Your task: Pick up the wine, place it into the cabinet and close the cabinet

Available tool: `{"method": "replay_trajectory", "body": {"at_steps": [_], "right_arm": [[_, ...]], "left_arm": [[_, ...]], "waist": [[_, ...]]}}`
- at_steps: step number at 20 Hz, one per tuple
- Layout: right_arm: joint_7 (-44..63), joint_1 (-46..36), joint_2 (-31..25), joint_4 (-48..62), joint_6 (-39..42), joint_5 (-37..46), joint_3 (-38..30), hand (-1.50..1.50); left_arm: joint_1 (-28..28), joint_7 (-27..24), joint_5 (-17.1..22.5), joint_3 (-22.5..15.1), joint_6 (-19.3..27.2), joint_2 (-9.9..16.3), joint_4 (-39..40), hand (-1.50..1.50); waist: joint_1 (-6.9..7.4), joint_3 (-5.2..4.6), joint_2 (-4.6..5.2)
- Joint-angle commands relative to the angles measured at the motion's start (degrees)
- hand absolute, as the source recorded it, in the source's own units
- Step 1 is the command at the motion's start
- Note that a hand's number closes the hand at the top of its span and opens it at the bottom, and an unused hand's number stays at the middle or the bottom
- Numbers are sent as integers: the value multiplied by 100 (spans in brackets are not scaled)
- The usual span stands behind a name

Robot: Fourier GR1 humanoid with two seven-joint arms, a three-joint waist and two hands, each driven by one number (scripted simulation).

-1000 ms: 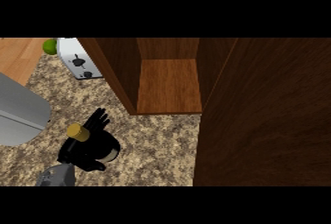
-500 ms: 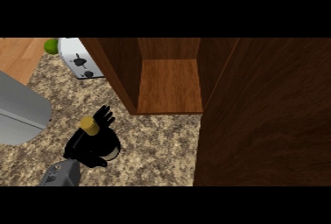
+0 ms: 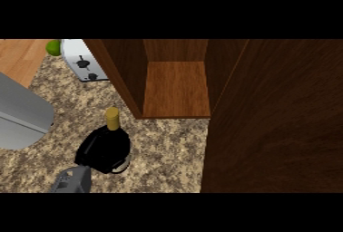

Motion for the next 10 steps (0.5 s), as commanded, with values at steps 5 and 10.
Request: {"method": "replay_trajectory", "body": {"at_steps": [5, 10], "right_arm": [[440, 292, -122, -1138, 91, -473, -174, -150], [-31, 371, 5, -742, 88, -218, 52, -150]], "left_arm": [[152, -439, -201, -262, 153, -84, -508, 150], [767, -1099, 546, 775, 975, -223, -782, 150]], "waist": [[45, -1, 2], [119, 1, -41]]}}
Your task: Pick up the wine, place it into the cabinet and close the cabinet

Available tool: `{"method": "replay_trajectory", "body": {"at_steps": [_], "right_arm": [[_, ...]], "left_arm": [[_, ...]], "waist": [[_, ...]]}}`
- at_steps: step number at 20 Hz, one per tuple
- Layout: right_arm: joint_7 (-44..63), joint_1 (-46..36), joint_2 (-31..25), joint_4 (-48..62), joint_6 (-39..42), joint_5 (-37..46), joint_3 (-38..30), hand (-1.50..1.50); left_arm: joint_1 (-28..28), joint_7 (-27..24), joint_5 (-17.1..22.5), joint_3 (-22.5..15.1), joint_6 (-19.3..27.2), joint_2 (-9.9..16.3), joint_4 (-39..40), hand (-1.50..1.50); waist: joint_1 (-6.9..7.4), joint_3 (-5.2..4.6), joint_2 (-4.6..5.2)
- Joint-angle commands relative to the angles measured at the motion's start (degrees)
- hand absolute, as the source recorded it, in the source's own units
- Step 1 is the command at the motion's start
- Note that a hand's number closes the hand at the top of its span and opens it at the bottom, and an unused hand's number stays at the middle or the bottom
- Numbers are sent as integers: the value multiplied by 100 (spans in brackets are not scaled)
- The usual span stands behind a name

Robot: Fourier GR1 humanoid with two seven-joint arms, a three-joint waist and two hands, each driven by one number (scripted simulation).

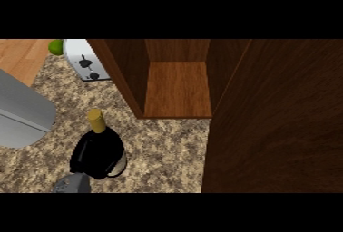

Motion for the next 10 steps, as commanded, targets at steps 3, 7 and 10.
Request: {"method": "replay_trajectory", "body": {"at_steps": [3, 7, 10], "right_arm": [[456, 176, -156, -1036, 23, -420, -205, -150], [344, 667, -156, -1380, 55, -365, -57, -150], [294, 303, -190, -904, 233, -786, -466, -150]], "left_arm": [[693, -458, 774, 439, 453, -207, -819, 150], [1161, -238, 1153, -100, 411, -211, -1685, 150], [1388, 83, 1374, -872, 983, -213, -2435, 150]], "waist": [[52, 3, -11], [-11, 6, -12], [33, 6, 13]]}}
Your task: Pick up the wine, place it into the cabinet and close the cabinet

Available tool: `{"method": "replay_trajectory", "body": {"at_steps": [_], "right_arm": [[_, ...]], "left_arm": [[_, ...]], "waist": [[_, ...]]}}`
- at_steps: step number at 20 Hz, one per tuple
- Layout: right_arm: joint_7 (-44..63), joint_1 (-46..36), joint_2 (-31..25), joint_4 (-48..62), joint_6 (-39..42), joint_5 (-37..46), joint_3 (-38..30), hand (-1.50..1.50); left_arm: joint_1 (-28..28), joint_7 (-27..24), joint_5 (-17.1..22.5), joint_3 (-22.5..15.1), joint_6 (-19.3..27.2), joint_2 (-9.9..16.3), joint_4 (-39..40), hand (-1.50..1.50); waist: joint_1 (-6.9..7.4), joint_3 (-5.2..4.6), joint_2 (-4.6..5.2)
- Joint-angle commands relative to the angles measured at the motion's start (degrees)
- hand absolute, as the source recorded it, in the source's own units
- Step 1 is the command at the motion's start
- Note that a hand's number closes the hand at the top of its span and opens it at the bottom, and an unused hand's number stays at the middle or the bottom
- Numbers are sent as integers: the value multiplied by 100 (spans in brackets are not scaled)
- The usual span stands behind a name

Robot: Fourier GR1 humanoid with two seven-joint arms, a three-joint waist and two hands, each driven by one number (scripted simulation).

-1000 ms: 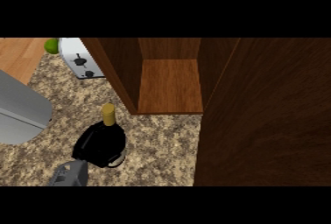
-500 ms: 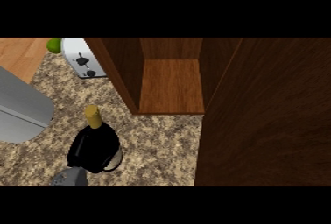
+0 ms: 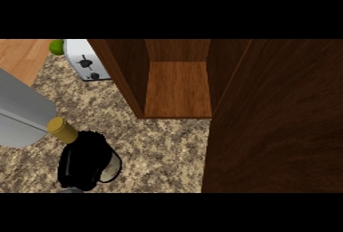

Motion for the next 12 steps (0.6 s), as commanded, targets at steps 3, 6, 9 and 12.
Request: {"method": "replay_trajectory", "body": {"at_steps": [3, 6, 9, 12], "right_arm": [[599, 235, -21, -1195, -58, -396, 69, -150], [658, 364, -103, -1398, -23, -636, -180, -150], [518, 158, 47, -983, -39, -432, -29, -150], [460, 333, -62, -1164, 104, -624, -173, -150]], "left_arm": [[405, 743, 452, -1097, 792, -21, -1273, 150], [644, 1059, 390, -1400, 1325, -21, -2144, 150], [676, 1565, 293, -2052, 2076, -21, -3012, 150], [43, 2017, 318, -2466, 2878, -21, -3036, 150]], "waist": [[-22, -2, 4], [-26, 3, -12], [-7, 2, -1], [-98, 3, 6]]}}
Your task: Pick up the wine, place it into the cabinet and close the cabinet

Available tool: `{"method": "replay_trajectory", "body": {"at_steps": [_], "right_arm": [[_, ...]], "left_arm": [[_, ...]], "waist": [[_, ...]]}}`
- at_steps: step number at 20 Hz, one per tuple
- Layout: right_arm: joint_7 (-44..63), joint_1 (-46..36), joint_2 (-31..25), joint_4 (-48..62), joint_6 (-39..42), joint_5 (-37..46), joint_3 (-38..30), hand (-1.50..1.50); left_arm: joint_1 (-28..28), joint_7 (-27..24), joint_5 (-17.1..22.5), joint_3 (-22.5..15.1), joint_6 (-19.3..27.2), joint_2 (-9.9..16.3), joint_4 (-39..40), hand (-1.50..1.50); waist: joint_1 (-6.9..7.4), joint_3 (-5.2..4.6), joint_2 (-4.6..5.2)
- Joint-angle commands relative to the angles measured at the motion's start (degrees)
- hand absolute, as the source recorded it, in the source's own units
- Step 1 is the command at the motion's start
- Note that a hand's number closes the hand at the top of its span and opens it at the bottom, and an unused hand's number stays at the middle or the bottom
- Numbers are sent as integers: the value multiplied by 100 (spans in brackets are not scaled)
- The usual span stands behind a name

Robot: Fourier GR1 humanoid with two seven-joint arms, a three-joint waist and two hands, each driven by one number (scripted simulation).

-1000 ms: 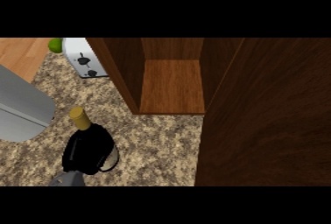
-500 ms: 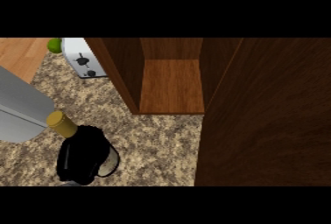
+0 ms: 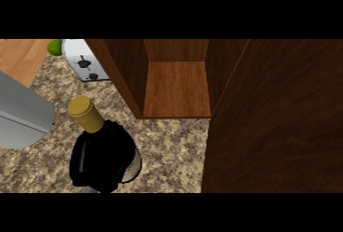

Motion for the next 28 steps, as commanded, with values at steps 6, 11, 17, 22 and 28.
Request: {"method": "replay_trajectory", "body": {"at_steps": [6, 11, 17, 22, 28], "right_arm": [[781, 23, -125, -1187, -28, -777, -415, -150], [553, 205, -77, -1114, 115, -867, -454, -150], [837, -22, -73, -1315, 94, -840, -415, -150], [550, 358, 11, -1129, 243, -714, -311, -150], [770, 113, 69, -1180, 173, -838, -389, -150]], "left_arm": [[-1409, 1254, 151, -685, 1719, -2, -254, 150], [-1934, 864, 252, -1055, 2506, -2, 525, 150], [-2540, 731, 487, -1285, 3035, -2, 1318, 150], [-2927, 901, 530, -1484, 3458, -2, 1591, 150], [-3001, 182, 1008, -1400, 3148, -2, 2654, 150]], "waist": [[-38, -4, 30], [-83, -5, 37], [-131, -11, 47], [-82, -5, 26], [-98, -10, 46]]}}
